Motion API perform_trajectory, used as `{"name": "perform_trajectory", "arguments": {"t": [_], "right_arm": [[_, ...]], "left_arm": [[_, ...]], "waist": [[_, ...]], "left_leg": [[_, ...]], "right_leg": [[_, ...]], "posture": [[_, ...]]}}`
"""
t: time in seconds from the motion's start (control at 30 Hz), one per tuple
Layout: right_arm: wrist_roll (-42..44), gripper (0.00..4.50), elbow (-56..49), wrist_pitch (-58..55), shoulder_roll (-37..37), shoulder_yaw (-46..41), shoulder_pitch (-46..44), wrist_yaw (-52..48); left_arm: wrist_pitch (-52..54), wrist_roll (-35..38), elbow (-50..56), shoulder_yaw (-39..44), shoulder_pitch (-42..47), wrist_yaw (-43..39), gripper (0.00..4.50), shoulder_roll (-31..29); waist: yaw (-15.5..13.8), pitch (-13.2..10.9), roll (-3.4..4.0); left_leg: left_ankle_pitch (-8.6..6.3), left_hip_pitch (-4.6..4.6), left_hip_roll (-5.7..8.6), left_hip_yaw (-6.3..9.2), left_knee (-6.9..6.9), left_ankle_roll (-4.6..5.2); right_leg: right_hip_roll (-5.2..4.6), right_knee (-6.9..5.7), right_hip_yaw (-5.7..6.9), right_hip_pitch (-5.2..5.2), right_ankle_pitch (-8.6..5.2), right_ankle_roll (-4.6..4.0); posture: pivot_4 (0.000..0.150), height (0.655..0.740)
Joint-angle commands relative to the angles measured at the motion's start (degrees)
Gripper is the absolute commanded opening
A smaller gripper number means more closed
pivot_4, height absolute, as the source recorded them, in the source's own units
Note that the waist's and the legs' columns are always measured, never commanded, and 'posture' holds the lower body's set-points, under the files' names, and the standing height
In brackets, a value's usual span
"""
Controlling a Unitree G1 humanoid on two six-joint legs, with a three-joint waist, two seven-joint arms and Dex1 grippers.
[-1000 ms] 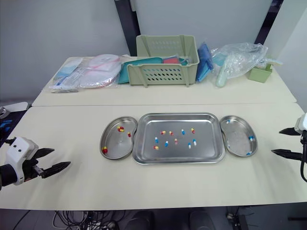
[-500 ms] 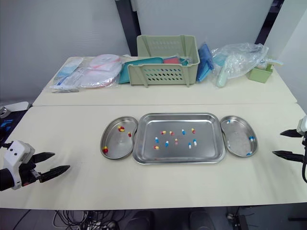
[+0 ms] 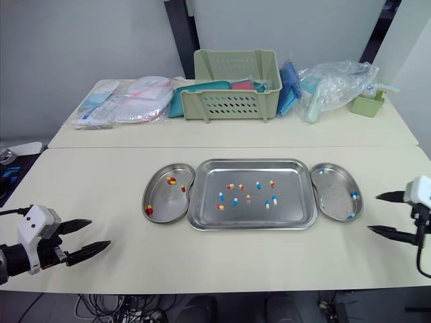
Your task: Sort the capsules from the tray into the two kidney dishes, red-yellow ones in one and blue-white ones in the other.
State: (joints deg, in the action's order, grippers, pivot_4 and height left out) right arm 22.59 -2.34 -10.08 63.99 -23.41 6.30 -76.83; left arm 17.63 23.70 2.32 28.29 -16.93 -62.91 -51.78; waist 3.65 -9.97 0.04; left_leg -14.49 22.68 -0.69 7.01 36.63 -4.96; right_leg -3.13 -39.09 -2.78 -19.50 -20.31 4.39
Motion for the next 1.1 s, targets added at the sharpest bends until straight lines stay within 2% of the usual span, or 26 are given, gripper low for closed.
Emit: {"name": "perform_trajectory", "arguments": {"t": [0.03,0.13,0.37,0.53,0.7,0.87,0.97,1.03,1.1], "right_arm": [[4.5,4.5,-15.2,-5.3,-4.4,0.0,2.3,6.0],[4.3,4.5,-20.7,-6.2,-9.1,3.4,2.6,10.2],[3.1,4.5,-25.0,-4.7,-17.2,11.2,2.2,15.5],[2.7,4.5,-27.6,-4.2,-18.7,12.4,4.4,17.6],[2.4,4.5,-30.0,-3.8,-20.1,13.8,6.0,19.8],[2.7,4.5,-32.6,-5.1,-21.3,15.9,6.4,22.0],[2.4,4.5,-32.7,-5.3,-21.7,17.1,6.0,22.7],[2.5,4.5,-33.1,-6.0,-21.9,17.8,5.5,23.4],[2.7,4.5,-33.3,-6.5,-22.0,18.4,4.8,24.1]], "left_arm": [[2.3,2.5,6.2,2.1,-2.6,1.3,4.44,1.7],[3.4,3.3,9.5,2.5,-5.0,2.1,4.44,3.1],[5.1,6.0,19.0,4.8,-10.8,4.4,4.44,6.9],[5.1,6.7,24.5,2.3,-8.5,5.0,4.44,6.6],[7.2,5.5,26.6,-4.8,0.2,5.8,4.44,3.6],[5.4,3.1,23.2,-13.4,11.0,3.8,4.44,1.5],[3.4,0.8,18.7,-20.5,20.2,0.9,3.85,1.5],[2.2,-0.8,15.6,-24.0,24.8,-1.1,3.24,1.5],[1.1,-3.4,11.3,-29.5,31.6,-4.4,3.24,2.0]], "waist": [[-0.1,0.0,-0.02],[-0.5,0.0,-0.07],[-1.2,0.0,-0.19],[-1.8,0.0,-0.2],[-2.0,0.0,-0.23],[-1.9,0.0,-0.23],[-1.8,0.0,-0.23],[-1.8,0.0,-0.23],[-1.8,0.0,-0.24]], "left_leg": [[0.0,0.0,0.0,-0.01,0.0,0.0],[0.0,0.0,0.01,0.01,0.03,0.0],[0.0,0.0,0.02,0.07,0.05,-0.01],[0.0,-0.05,0.03,0.08,0.05,-0.01],[0.0,-0.06,0.05,0.1,0.05,-0.01],[0.0,-0.09,0.04,0.12,0.04,-0.01],[0.0,-0.11,0.04,0.11,0.04,-0.01],[0.0,-0.1,0.04,0.13,0.05,-0.01],[0.0,-0.09,0.05,0.11,0.04,-0.01]], "right_leg": [[0.0,0.0,0.0,0.0,0.0,0.0],[-0.01,0.03,0.01,0.06,0.0,0.0],[-0.02,0.08,0.08,0.12,0.0,0.0],[-0.01,0.08,0.09,0.16,0.0,0.0],[-0.01,0.09,0.12,0.19,0.0,0.0],[0.01,0.08,0.13,0.19,0.0,0.0],[0.02,0.06,0.13,0.19,0.0,0.0],[0.03,0.06,0.16,0.19,0.0,0.0],[0.03,0.08,0.15,0.18,0.0,0.0]], "posture": [[0.15,0.74],[0.15,0.74],[0.15,0.74],[0.15,0.74],[0.15,0.74],[0.15,0.74],[0.15,0.74],[0.15,0.74],[0.15,0.74]]}}
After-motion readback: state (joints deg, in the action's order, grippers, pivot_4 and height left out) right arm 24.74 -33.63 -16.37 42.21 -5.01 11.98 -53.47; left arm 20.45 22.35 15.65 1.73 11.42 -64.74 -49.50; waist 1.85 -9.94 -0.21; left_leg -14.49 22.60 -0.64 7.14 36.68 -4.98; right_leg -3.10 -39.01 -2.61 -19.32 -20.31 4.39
